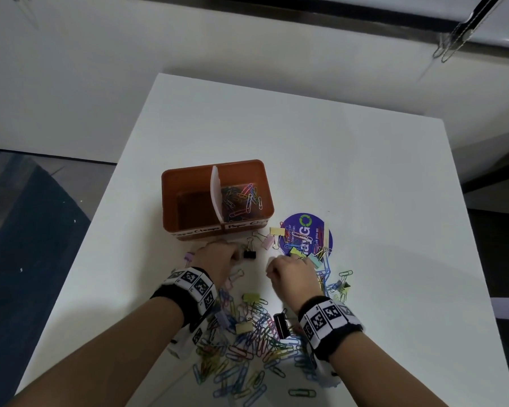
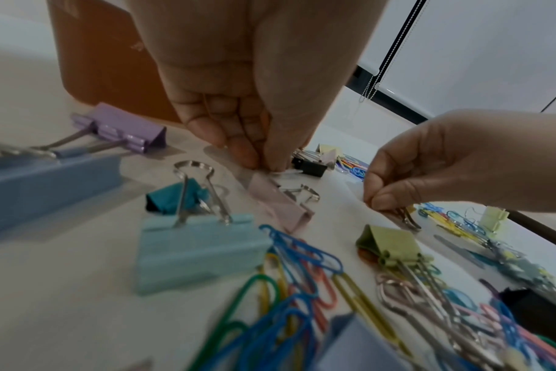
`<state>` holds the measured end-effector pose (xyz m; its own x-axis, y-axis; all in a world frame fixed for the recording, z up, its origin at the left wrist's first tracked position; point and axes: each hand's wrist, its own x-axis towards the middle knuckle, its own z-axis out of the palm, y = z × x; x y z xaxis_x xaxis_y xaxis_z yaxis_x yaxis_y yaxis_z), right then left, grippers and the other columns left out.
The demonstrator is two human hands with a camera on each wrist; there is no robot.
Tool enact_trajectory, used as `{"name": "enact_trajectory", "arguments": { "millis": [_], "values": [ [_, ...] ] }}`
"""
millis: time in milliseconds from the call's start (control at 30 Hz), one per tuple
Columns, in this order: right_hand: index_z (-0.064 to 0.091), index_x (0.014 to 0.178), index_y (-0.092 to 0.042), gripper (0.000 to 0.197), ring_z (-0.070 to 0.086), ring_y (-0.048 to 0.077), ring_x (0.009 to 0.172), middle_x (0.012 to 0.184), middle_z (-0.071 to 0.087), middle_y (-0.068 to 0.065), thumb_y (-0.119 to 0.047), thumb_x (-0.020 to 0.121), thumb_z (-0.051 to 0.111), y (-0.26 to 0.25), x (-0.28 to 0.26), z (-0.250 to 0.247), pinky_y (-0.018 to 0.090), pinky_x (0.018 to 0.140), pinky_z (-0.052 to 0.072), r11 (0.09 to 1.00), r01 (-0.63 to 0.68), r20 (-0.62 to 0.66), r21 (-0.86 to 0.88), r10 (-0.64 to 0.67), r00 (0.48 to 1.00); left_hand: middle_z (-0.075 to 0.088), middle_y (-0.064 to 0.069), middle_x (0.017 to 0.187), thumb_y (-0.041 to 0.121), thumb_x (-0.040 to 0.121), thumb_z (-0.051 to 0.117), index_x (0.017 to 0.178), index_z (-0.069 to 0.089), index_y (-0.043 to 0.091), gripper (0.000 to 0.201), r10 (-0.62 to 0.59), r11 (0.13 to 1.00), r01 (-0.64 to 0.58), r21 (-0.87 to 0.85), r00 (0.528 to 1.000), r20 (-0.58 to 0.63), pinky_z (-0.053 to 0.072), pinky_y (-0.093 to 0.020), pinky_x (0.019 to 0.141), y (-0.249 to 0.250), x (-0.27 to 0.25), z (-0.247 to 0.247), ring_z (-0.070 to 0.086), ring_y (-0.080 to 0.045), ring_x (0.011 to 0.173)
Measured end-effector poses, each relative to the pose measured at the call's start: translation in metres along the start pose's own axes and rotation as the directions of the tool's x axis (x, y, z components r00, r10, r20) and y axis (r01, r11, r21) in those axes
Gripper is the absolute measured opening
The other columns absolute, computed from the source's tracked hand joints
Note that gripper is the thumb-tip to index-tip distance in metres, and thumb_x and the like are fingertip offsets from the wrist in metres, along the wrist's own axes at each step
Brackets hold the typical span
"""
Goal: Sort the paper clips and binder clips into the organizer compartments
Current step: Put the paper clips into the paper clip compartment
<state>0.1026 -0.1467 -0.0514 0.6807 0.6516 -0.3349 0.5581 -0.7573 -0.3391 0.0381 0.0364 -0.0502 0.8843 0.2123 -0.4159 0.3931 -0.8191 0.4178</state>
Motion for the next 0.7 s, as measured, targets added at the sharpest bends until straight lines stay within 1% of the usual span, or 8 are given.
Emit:
{"name": "enact_trajectory", "arguments": {
  "millis": [100,167,233,300,400,500,600,700],
  "values": [
    [0.060,0.082,-0.025,0.016,0.056,0.021,0.083,0.085,0.064,-0.006,-0.024,0.091,0.047,0.001,-0.008,-0.003,0.041,0.082,0.044,0.999,0.040,-0.055,0.031,-0.038,0.998,0.061,-0.008,0.105,0.014,0.086,0.052,0.103,0.060,0.018,0.018,0.008,0.999,-0.008,-0.041,1.000,0.006,0.047,-0.036,0.088,-0.003,0.001,0.004,0.059,-0.028,0.101],
    [0.056,0.083,-0.021,0.020,0.056,0.021,0.079,0.084,0.061,-0.003,-0.026,0.092,0.039,0.003,-0.012,-0.010,0.039,0.076,0.047,0.988,0.047,-0.081,0.150,-0.035,0.996,0.059,-0.011,0.112,0.016,0.088,0.055,0.112,0.056,0.013,0.025,0.012,0.999,-0.012,-0.050,1.000,0.002,0.044,-0.035,0.091,-0.002,0.003,0.006,0.057,-0.029,0.106],
    [0.051,0.082,-0.020,0.019,0.058,0.021,0.075,0.081,0.060,-0.001,-0.024,0.093,0.036,0.008,-0.013,-0.019,0.038,0.071,0.049,0.929,-0.027,-0.062,0.368,0.054,0.997,0.056,-0.011,0.118,0.016,0.089,0.056,0.116,0.055,0.010,0.029,0.027,0.998,-0.028,-0.058,0.999,-0.020,0.041,-0.033,0.094,-0.001,0.003,0.007,0.055,-0.029,0.109],
    [0.050,0.083,-0.020,0.016,0.059,0.020,0.075,0.080,0.061,-0.001,-0.016,0.094,0.040,0.016,-0.009,-0.027,0.036,0.069,0.049,0.880,-0.080,-0.069,0.468,0.126,0.990,0.054,-0.011,0.119,0.012,0.090,0.053,0.112,0.059,0.010,0.023,0.044,0.996,-0.049,-0.071,0.997,-0.071,0.042,-0.032,0.092,-0.001,0.002,0.006,0.056,-0.028,0.106],
    [0.056,0.088,-0.019,0.015,0.061,0.017,0.078,0.086,0.065,0.001,-0.007,0.092,0.047,0.030,0.005,-0.038,0.025,0.070,0.048,0.876,-0.135,-0.086,0.463,0.196,0.977,0.056,-0.009,0.112,0.010,0.087,0.054,0.105,0.063,0.010,0.021,0.078,0.989,-0.092,-0.113,0.990,-0.121,0.045,-0.031,0.087,-0.003,0.000,0.006,0.057,-0.026,0.099],
    [0.062,0.082,-0.018,0.011,0.058,0.015,0.080,0.092,0.062,-0.001,-0.011,0.089,0.057,0.041,0.024,-0.047,0.021,0.072,0.046,0.891,-0.176,-0.095,0.420,0.236,0.967,0.055,-0.005,0.107,0.015,0.080,0.063,0.102,0.064,0.013,0.022,0.089,0.988,-0.094,-0.122,0.995,-0.040,0.039,-0.023,0.083,-0.007,-0.002,0.004,0.054,-0.021,0.099],
    [0.059,0.083,-0.025,0.009,0.060,0.020,0.080,0.085,0.062,-0.004,-0.018,0.087,0.058,0.045,0.038,-0.052,0.030,0.073,0.049,0.903,-0.237,-0.095,0.359,0.288,0.953,0.054,-0.004,0.106,0.018,0.077,0.067,0.100,0.065,0.014,0.024,0.073,0.993,-0.070,-0.097,0.997,0.033,0.038,-0.022,0.083,-0.011,-0.001,0.003,0.051,-0.019,0.100],
    [0.060,0.100,-0.026,0.014,0.063,0.022,0.085,0.086,0.068,-0.003,-0.023,0.086,0.060,0.042,0.048,-0.054,0.034,0.081,0.051,0.901,-0.289,-0.022,0.323,0.312,0.950,0.058,-0.003,0.098,0.018,0.080,0.064,0.089,0.065,0.017,0.009,0.044,0.991,-0.040,-0.129,0.999,0.030,0.049,-0.031,0.081,-0.006,-0.001,-0.001,0.059,-0.021,0.091]
  ]
}}
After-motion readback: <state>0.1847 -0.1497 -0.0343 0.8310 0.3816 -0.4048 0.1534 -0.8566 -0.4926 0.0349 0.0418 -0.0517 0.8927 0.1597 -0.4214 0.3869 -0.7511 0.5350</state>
